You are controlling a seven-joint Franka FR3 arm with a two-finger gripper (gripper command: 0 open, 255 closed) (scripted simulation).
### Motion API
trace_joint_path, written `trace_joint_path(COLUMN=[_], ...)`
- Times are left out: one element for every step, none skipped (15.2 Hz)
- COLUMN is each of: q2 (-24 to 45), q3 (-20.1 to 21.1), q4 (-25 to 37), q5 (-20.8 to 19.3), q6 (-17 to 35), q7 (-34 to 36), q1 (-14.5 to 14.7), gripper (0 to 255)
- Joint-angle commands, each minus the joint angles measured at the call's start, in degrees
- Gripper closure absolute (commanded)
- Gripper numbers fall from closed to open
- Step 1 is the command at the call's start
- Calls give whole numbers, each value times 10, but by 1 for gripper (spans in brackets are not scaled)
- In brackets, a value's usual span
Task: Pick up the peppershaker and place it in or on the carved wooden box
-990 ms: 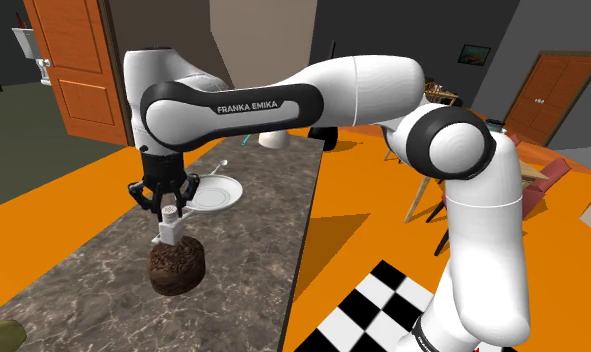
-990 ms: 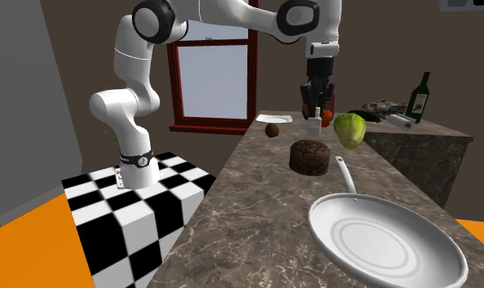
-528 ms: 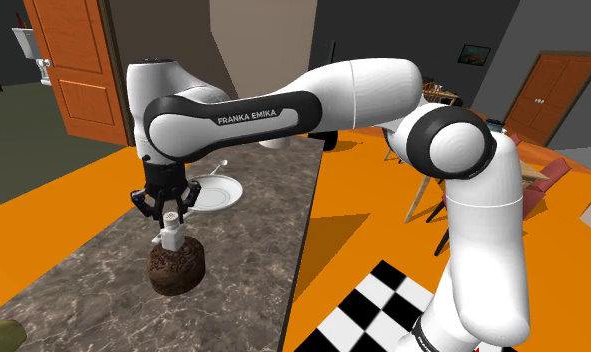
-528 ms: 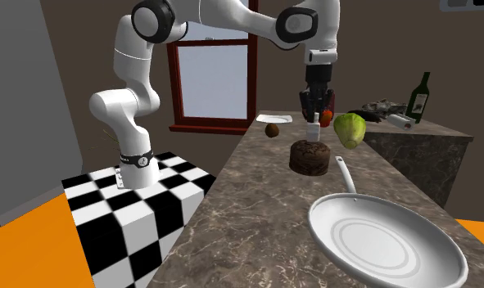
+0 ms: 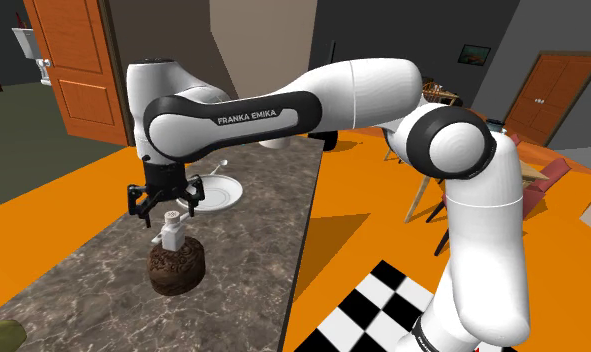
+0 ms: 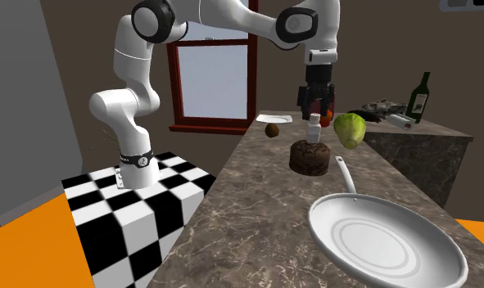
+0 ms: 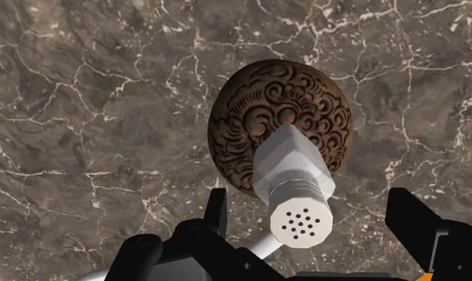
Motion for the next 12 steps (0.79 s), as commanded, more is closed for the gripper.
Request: trace_joint_path(q2=[0,-2,-4,-4,-4,-4,-4,-4,-4,-4,-4,-4], q3=[0,1,2,2,3,3,3,3,3,3,3,3], q4=[0,16,33,52,68,68,68,68,68,68,68,68], q5=[0,1,2,3,3,3,3,3,3,3,3,3], q6=[0,-18,-37,-56,-71,-71,-71,-71,-71,-71,-71,-71], q7=[0,-1,-2,-3,-4,-4,-4,-4,-4,-4,-4,-4], q1=[0,1,2,4,6,6,6,6,6,6,6,6], gripper=[0,0,0,0,0,0,0,0,0,0,0,0])
